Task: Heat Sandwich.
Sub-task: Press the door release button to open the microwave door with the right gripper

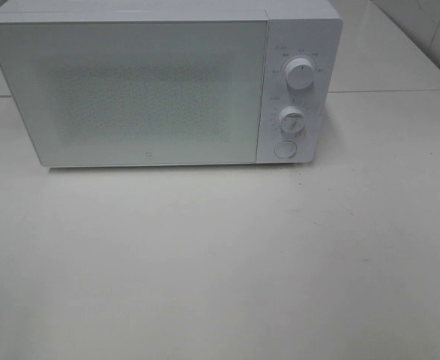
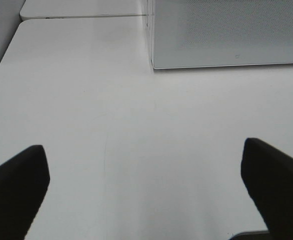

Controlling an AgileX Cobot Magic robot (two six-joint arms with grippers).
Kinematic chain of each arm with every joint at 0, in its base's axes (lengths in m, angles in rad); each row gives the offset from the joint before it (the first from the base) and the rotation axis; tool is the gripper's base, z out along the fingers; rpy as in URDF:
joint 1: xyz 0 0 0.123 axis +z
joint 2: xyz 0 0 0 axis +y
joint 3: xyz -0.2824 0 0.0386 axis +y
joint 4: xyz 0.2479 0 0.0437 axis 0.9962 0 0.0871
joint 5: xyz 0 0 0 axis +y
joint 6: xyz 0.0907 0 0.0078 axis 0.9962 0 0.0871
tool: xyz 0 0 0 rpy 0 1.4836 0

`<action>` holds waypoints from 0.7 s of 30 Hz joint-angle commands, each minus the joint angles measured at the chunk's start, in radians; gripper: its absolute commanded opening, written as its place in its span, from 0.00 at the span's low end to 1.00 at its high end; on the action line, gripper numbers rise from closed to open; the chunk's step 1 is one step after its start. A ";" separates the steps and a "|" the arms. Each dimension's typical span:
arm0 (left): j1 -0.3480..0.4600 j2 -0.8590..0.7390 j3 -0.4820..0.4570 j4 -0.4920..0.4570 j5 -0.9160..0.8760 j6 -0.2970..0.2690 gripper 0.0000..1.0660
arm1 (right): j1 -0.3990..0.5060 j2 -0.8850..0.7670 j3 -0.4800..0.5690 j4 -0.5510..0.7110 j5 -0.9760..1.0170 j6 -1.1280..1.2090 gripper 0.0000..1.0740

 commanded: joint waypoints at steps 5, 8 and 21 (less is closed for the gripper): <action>0.001 -0.026 0.003 -0.005 -0.017 0.001 0.97 | -0.007 0.081 -0.034 -0.002 -0.089 0.007 0.71; 0.001 -0.026 0.003 -0.005 -0.017 0.001 0.97 | -0.007 0.159 -0.033 -0.002 -0.174 0.009 0.71; 0.001 -0.026 0.003 -0.005 -0.017 0.001 0.97 | -0.007 0.410 -0.031 -0.002 -0.481 0.008 0.71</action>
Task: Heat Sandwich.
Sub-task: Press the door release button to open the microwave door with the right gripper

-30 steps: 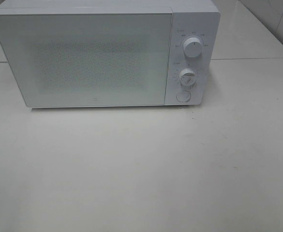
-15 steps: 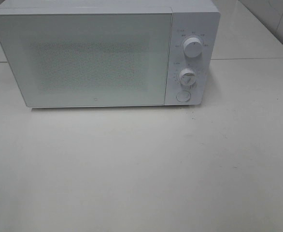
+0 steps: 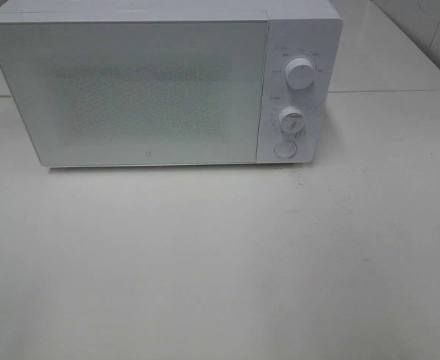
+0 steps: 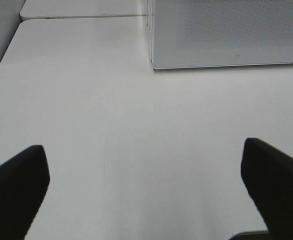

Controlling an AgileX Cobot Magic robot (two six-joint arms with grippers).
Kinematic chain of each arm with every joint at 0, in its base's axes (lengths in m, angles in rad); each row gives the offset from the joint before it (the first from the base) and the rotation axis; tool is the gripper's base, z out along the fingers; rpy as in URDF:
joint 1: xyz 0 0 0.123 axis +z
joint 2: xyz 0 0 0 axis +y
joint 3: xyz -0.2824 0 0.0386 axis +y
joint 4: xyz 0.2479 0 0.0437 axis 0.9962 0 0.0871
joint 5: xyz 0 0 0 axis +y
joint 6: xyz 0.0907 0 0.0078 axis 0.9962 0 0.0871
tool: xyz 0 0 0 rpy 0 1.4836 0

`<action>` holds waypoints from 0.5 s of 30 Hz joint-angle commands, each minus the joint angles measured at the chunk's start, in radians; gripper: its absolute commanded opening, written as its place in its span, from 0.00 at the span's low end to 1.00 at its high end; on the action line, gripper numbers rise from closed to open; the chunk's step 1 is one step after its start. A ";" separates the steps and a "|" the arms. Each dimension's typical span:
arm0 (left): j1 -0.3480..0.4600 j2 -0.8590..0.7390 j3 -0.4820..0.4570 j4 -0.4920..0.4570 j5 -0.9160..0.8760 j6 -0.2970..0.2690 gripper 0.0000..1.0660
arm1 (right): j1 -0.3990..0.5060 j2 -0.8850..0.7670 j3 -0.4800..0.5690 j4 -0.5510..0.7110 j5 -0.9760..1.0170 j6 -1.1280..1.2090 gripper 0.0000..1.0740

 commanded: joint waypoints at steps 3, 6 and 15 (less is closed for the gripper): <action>0.001 -0.026 0.003 -0.005 -0.017 0.001 0.97 | -0.007 0.071 -0.004 -0.002 -0.124 0.007 0.71; 0.001 -0.026 0.003 -0.005 -0.017 0.001 0.97 | -0.007 0.140 -0.004 -0.008 -0.209 0.007 0.71; 0.001 -0.026 0.003 -0.005 -0.017 0.001 0.97 | -0.007 0.314 -0.004 -0.011 -0.355 0.013 0.71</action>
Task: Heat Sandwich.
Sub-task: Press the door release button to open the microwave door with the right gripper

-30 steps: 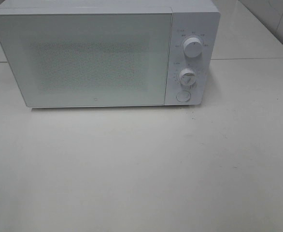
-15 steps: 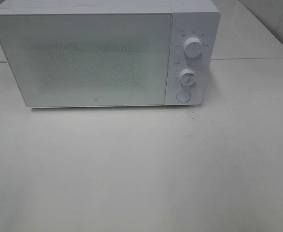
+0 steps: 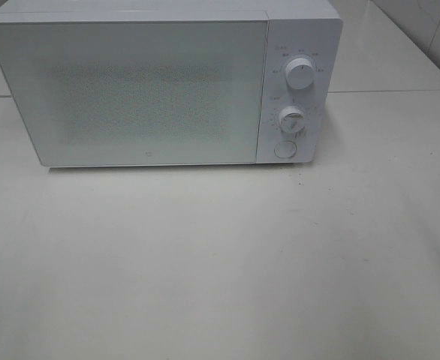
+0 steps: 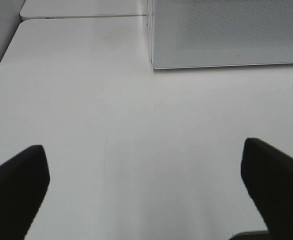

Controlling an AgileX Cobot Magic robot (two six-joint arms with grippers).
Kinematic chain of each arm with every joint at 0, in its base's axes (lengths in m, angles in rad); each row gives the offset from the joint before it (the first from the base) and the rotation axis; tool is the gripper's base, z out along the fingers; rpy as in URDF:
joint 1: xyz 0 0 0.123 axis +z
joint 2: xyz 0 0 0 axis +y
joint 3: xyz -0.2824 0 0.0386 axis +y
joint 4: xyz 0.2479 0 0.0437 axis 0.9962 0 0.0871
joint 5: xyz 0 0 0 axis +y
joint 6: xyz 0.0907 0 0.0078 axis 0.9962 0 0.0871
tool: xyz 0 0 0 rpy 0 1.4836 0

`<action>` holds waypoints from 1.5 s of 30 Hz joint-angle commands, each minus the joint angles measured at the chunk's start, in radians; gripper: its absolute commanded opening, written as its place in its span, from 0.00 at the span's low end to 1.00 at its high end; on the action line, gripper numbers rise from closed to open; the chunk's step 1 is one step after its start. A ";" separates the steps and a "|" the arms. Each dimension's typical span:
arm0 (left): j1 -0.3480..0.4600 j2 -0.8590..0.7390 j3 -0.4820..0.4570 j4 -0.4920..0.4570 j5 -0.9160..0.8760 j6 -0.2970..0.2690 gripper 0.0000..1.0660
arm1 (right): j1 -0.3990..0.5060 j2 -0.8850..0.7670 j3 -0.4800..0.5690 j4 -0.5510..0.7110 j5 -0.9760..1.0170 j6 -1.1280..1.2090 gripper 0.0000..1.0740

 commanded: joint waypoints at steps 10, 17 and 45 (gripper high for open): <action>0.001 -0.026 0.003 -0.005 -0.017 0.001 0.97 | -0.007 0.245 -0.004 -0.016 -0.239 0.079 0.71; 0.001 -0.026 0.003 -0.005 -0.017 0.001 0.97 | -0.005 0.341 0.082 -0.017 -0.480 0.079 0.71; 0.001 -0.026 0.003 -0.005 -0.017 0.001 0.97 | 0.135 0.783 0.312 0.332 -1.260 -0.170 0.71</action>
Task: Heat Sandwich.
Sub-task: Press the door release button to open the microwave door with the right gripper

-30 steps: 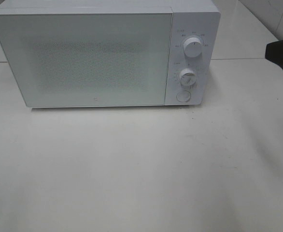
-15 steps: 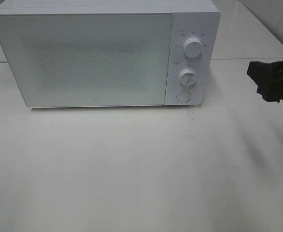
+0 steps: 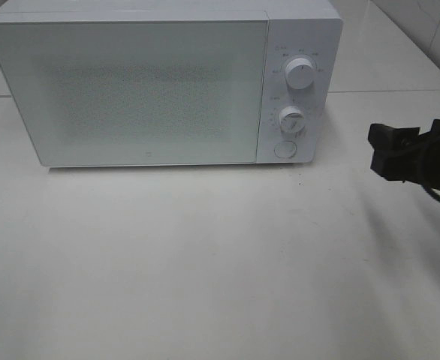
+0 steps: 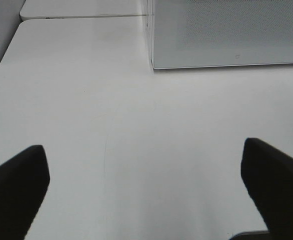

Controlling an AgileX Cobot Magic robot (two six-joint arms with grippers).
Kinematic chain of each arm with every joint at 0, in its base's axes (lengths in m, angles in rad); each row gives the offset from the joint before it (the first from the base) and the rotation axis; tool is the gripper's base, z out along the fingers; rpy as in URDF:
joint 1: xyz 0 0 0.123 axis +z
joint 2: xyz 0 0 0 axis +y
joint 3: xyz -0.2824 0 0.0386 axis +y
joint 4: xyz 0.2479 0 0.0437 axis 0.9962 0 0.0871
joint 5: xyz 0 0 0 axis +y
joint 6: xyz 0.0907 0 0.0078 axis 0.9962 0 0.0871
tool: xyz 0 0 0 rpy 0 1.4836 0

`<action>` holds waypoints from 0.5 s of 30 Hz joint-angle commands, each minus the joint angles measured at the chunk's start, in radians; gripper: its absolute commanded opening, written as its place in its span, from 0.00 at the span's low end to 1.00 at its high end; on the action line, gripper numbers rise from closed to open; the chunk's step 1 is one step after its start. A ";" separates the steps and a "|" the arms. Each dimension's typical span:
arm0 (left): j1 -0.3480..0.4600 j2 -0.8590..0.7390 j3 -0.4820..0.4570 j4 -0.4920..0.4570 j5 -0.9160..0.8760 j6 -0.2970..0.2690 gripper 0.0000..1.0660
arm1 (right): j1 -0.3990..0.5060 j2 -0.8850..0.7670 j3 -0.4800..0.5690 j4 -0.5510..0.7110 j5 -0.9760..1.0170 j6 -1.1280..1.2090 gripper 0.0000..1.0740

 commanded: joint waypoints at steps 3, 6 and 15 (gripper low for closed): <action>0.001 -0.026 0.003 -0.005 -0.017 0.001 0.97 | 0.154 0.118 0.001 0.221 -0.156 -0.113 0.71; 0.001 -0.026 0.003 -0.005 -0.017 0.001 0.97 | 0.209 0.155 0.001 0.280 -0.206 -0.130 0.71; 0.001 -0.026 0.003 -0.005 -0.017 0.001 0.97 | 0.409 0.292 -0.033 0.466 -0.305 -0.131 0.71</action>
